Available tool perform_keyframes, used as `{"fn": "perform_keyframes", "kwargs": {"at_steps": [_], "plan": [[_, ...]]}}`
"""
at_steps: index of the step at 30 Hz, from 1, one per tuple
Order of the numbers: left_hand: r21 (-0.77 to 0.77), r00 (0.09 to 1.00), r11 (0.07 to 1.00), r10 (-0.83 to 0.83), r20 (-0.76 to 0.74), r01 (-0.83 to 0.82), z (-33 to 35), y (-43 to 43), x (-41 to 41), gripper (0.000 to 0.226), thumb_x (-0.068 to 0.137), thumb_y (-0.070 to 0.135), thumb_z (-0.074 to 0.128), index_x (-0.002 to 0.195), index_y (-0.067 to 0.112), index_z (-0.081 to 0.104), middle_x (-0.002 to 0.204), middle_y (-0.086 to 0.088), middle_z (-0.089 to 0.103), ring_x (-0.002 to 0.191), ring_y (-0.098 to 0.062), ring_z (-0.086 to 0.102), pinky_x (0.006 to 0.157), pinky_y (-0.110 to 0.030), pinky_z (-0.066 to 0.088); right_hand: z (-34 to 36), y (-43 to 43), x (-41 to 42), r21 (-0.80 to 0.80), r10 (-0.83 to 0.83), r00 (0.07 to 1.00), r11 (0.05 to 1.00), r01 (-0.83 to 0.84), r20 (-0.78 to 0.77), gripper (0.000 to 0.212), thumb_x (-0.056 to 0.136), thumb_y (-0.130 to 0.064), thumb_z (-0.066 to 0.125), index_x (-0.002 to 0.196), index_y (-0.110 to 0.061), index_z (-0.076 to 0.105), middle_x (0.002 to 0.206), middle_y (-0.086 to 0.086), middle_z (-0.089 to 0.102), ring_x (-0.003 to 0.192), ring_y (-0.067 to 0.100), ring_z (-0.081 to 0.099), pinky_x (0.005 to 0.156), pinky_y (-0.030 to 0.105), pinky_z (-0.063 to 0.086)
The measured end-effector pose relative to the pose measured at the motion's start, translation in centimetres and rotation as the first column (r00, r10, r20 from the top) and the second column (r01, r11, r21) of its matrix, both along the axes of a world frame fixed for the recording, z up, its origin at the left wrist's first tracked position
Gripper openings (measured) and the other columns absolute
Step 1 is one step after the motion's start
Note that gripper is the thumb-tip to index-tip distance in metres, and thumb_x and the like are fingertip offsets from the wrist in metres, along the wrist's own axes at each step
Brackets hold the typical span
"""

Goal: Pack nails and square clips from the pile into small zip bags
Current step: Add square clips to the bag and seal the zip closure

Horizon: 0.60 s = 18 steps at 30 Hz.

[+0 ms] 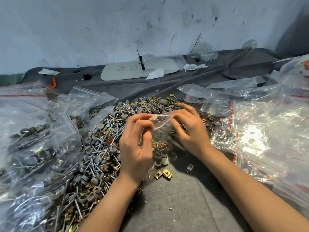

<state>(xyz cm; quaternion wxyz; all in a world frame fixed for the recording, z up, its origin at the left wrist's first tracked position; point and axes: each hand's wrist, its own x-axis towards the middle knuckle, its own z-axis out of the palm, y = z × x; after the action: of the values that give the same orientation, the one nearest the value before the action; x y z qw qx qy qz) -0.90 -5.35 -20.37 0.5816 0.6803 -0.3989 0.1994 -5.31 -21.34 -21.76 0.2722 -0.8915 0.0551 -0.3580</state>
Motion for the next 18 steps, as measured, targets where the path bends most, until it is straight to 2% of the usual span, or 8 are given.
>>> {"fn": "perform_keyframes", "kwargs": {"at_steps": [2, 5, 10, 18], "plan": [[-0.017, 0.999, 0.999, 0.038, -0.001, -0.038, -0.1, 0.2, 0.2, 0.020, 0.085, 0.012, 0.043, 0.086, 0.003, 0.060, 0.103, -0.007, 0.059, 0.099, -0.011, 0.057, 0.083, -0.023, 0.048, -0.6, 0.4, 0.2, -0.048, 0.075, 0.993, 0.996, -0.079, -0.089, 0.032, 0.093, -0.026, 0.048, 0.102, -0.006, 0.071, 0.112, 0.004, 0.069, 0.129, 0.023, 0.044, 0.109, 0.045, 0.033], [-0.043, 0.997, 0.996, 0.077, -0.012, -0.077, -0.1, 0.2, 0.5, 0.016, 0.085, 0.007, 0.044, 0.085, 0.004, 0.059, 0.102, -0.007, 0.059, 0.098, -0.013, 0.057, 0.083, -0.027, 0.048, -1.0, 0.6, 0.5, -0.055, 0.075, 0.980, 0.995, -0.086, -0.183, 0.033, 0.097, -0.031, 0.048, 0.111, -0.010, 0.070, 0.123, 0.000, 0.064, 0.136, 0.021, 0.036, 0.112, 0.046, 0.028], [-0.042, 0.996, 0.995, 0.084, -0.024, -0.085, -0.1, 0.3, 0.6, 0.016, 0.085, 0.008, 0.043, 0.085, 0.004, 0.059, 0.101, -0.008, 0.060, 0.098, -0.015, 0.057, 0.084, -0.027, 0.048, -1.2, 0.2, 0.5, -0.018, 0.058, 0.970, 0.998, -0.064, -0.237, 0.029, 0.098, -0.029, 0.048, 0.115, -0.017, 0.068, 0.129, -0.003, 0.060, 0.139, 0.019, 0.031, 0.112, 0.048, 0.026], [-0.033, 0.996, 0.995, 0.091, -0.015, -0.091, 0.0, 0.3, 0.5, 0.017, 0.085, 0.009, 0.043, 0.084, 0.004, 0.059, 0.101, -0.008, 0.060, 0.098, -0.008, 0.056, 0.084, -0.018, 0.044, -1.5, 0.4, 0.7, -0.041, 0.091, 0.956, 0.993, -0.107, -0.279, 0.030, 0.099, -0.032, 0.045, 0.123, -0.022, 0.061, 0.141, -0.003, 0.049, 0.141, 0.020, 0.025, 0.113, 0.047, 0.024]]}}
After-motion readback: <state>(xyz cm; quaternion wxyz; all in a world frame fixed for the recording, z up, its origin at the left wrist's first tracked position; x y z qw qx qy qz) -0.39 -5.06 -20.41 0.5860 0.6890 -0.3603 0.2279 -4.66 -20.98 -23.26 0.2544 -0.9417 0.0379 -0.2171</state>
